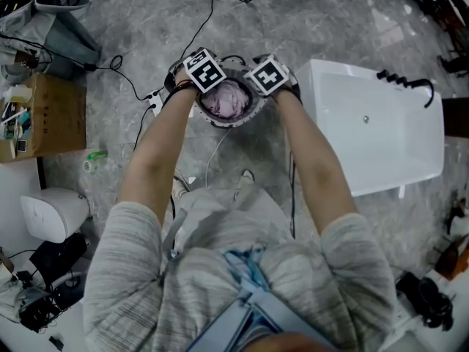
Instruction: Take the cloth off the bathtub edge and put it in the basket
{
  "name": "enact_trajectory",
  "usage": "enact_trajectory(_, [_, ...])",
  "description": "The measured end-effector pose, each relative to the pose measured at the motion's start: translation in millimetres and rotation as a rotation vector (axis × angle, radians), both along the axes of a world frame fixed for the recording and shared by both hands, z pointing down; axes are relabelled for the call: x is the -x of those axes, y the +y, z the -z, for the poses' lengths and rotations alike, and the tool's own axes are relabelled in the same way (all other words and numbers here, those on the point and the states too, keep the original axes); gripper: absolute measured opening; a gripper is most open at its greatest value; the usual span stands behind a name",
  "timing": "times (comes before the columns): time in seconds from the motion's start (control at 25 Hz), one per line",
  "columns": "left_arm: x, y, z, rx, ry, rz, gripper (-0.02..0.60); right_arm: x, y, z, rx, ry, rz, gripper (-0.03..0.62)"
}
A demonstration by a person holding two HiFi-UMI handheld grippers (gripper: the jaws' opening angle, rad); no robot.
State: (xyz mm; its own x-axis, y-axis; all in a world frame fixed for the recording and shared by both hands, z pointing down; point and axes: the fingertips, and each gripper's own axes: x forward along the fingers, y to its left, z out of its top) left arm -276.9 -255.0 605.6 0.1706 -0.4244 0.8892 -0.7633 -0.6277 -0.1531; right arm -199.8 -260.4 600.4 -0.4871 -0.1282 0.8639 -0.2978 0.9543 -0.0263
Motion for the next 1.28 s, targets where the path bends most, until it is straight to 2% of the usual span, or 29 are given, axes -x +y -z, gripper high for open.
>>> enact_trajectory(0.44, [-1.6,2.7,-5.9,0.007,0.023,0.008,0.124,-0.6,-1.2,2.8,-0.005,-0.041,-0.014,0.183])
enact_trajectory(0.52, [-5.6,5.1,-6.8,0.006,0.039,0.014,0.124,-5.8,-8.3,4.4,-0.042,-0.063,-0.026,0.183])
enact_trajectory(0.64, [-10.9,7.4,-2.9,-0.017,0.093,0.035,0.124,-12.8,-18.9,5.4,-0.096,-0.107,-0.054,0.183])
enact_trajectory(0.84, [-19.4,12.2,7.8,-0.093,0.197,0.071,0.124,-19.4,-4.8,14.4,-0.062,-0.235,-0.093,0.183])
enact_trajectory(1.08, [-41.9,31.2,21.8,-0.147,0.28,0.064,0.123,-42.6,21.8,28.7,-0.04,-0.367,-0.134,0.181])
enact_trajectory(1.28, [-63.9,48.6,42.1,-0.222,0.423,0.091,0.123,-52.5,55.6,48.7,-0.081,-0.458,-0.092,0.179])
